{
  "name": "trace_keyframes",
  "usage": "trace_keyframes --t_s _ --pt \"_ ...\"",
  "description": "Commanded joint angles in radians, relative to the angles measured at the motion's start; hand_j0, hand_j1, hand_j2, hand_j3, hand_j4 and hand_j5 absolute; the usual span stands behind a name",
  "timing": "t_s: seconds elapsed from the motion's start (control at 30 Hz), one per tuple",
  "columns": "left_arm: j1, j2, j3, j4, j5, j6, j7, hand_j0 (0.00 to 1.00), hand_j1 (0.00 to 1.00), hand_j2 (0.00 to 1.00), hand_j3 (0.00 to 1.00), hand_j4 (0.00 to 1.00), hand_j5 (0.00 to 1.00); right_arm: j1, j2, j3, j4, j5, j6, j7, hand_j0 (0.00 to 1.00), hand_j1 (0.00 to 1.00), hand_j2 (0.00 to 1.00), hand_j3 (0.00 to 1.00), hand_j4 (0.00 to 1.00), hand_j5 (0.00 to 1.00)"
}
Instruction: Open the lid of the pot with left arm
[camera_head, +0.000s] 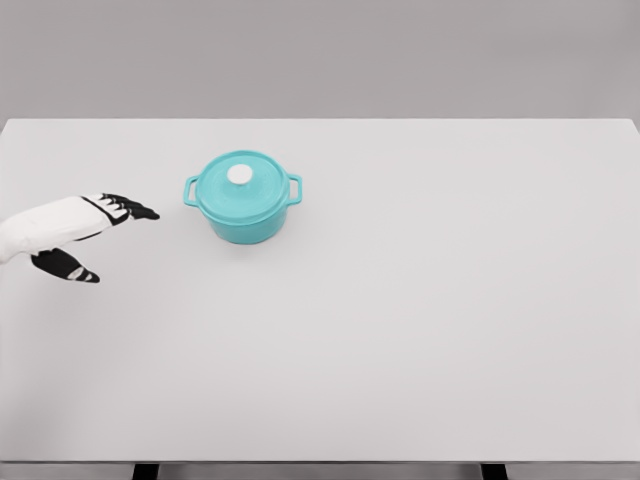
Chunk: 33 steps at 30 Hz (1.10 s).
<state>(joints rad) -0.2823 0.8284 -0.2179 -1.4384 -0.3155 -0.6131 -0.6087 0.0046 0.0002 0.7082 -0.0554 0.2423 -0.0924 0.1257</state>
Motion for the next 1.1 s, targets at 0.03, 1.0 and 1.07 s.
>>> trace_keyframes --t_s 0.03,1.0,1.07 --pt "0.0 -0.002 -0.003 -0.002 0.003 0.002 -0.002 1.0 1.0 1.0 1.0 1.0 1.0 0.005 0.0 -0.001 0.003 -0.001 0.0 -0.001 1.0 1.0 1.0 1.0 1.0 1.0" --pt "-0.801 -0.221 -0.779 0.214 0.009 0.029 -0.002 1.0 1.0 1.0 1.0 1.0 1.0 0.014 0.0 -0.001 0.003 0.0 0.0 0.0 1.0 1.0 1.0 1.0 1.0 1.0" --pt "-0.801 -0.221 -0.781 0.246 0.007 0.035 -0.002 1.0 1.0 1.0 1.0 1.0 1.0 0.014 0.0 -0.001 0.003 -0.001 -0.001 0.0 1.0 1.0 1.0 1.0 1.0 1.0"
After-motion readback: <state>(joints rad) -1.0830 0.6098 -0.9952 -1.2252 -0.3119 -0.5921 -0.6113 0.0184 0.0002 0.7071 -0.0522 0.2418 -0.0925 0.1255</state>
